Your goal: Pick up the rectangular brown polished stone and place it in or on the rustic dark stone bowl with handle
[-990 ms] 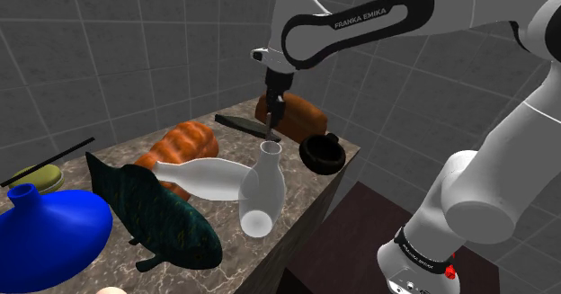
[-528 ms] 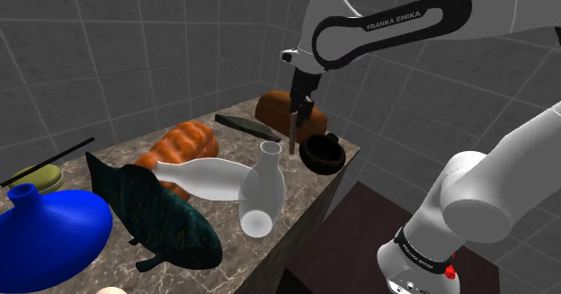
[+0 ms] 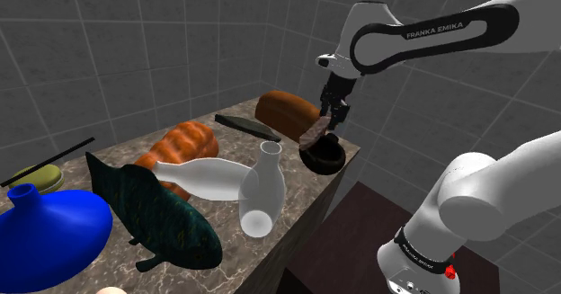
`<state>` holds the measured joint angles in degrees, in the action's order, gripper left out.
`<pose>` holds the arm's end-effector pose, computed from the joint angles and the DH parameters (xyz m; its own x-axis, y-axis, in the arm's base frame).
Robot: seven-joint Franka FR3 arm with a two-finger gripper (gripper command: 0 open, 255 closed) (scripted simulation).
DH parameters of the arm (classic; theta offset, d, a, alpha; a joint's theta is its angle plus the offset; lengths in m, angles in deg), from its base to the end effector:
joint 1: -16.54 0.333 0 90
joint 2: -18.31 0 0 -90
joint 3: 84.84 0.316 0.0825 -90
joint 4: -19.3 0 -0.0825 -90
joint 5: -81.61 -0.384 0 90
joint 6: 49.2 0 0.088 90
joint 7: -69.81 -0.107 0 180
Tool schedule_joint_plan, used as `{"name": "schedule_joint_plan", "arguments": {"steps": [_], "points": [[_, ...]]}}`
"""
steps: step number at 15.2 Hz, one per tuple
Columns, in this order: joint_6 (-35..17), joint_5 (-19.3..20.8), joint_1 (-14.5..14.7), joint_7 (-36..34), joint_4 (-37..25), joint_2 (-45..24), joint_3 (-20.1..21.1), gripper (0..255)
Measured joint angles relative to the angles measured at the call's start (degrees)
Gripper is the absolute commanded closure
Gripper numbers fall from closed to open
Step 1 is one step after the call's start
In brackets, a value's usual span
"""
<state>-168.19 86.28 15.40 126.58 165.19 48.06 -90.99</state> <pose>0.3858 -0.0543 0.4495 0.6102 0.7922 0.0096 0.7909 -0.6098 0.0509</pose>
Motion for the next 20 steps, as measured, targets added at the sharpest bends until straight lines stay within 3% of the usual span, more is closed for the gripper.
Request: {"name": "schedule_joint_plan", "arguments": {"steps": [7, 20], "points": [[1.86, 3.9, -4.41, 7.0, 5.22, 7.49, -5.57, 255], [-9.9, 5.12, -4.81, 7.22, 12.22, 2.68, -7.28, 255]]}}
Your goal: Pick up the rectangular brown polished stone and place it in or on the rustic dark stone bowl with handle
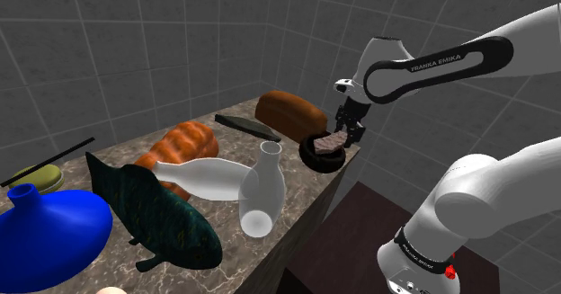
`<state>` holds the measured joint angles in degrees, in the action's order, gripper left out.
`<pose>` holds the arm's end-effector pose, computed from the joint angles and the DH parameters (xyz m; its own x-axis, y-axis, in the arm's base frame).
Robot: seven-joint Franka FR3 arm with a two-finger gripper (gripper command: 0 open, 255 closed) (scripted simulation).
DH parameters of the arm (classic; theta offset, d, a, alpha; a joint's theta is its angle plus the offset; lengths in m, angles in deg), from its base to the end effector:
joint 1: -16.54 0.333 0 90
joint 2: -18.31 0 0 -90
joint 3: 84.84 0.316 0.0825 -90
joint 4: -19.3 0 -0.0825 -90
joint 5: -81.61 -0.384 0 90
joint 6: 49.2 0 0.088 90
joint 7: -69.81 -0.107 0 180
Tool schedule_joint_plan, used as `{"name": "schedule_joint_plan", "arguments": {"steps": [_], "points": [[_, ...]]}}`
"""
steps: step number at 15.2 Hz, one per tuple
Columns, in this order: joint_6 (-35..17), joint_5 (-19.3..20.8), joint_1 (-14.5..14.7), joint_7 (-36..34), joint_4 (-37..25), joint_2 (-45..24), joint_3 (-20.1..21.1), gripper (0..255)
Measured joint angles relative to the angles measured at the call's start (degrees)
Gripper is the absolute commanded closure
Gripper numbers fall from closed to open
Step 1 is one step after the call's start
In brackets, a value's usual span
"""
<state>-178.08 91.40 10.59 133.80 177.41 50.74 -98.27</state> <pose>0.3356 -0.1160 0.3800 0.6092 0.7930 0.0098 0.7917 -0.6088 0.0498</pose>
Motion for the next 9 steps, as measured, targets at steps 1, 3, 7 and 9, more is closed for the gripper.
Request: {"name": "schedule_joint_plan", "arguments": {"steps": [1, 3, 7, 9], "points": [[-0.31, 0.06, -0.05, 0.05, 0.2, -0.09, -0.07, 255], [-0.58, 0.08, -0.05, 0.03, 0.34, -0.21, -0.09, 255], [-0.69, 0.09, -0.05, 0.02, 0.4, -0.23, -0.1, 0], [-0.7, 0.09, -0.05, 0.02, 0.41, -0.23, -0.1, 0]]}}
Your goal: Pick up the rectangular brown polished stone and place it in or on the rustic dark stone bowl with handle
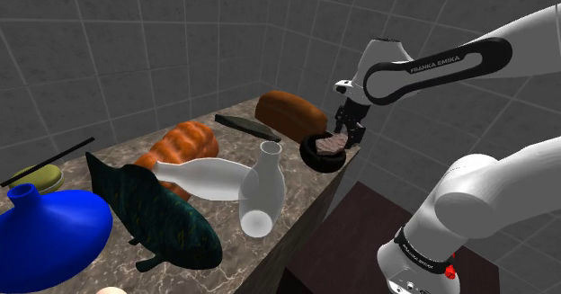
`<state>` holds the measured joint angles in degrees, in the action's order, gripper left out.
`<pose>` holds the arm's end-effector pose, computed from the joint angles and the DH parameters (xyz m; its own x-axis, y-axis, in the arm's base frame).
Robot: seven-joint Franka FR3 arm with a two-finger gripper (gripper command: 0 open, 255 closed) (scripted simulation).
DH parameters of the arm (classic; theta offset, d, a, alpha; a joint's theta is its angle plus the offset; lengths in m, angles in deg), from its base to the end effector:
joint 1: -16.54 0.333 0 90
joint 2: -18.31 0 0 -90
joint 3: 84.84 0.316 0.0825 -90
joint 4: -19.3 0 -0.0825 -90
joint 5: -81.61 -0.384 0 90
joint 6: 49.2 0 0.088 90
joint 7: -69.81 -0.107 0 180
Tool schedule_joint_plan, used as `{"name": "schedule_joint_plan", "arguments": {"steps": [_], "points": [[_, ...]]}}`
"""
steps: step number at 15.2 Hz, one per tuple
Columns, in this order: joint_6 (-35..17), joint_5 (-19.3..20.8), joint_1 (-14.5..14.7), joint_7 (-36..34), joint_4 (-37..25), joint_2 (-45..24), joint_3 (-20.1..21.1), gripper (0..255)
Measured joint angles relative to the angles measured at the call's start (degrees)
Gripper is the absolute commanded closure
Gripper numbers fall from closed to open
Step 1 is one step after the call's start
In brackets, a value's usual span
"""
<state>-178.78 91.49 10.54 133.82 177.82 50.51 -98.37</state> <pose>0.3350 -0.1162 0.3765 0.6092 0.7930 0.0102 0.7917 -0.6088 0.0507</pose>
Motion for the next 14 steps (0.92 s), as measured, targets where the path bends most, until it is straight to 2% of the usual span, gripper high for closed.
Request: {"name": "schedule_joint_plan", "arguments": {"steps": [4, 9, 14], "points": [[0.0, 0.0, 0.0, 0.0, 0.0, 0.0, 0.0, 0], [8.21, -0.61, 0.06, 0.04, -4.04, 4.28, 1.03, 0], [9.08, -0.71, 0.11, 0.02, -4.53, 4.57, 1.15, 0]]}}
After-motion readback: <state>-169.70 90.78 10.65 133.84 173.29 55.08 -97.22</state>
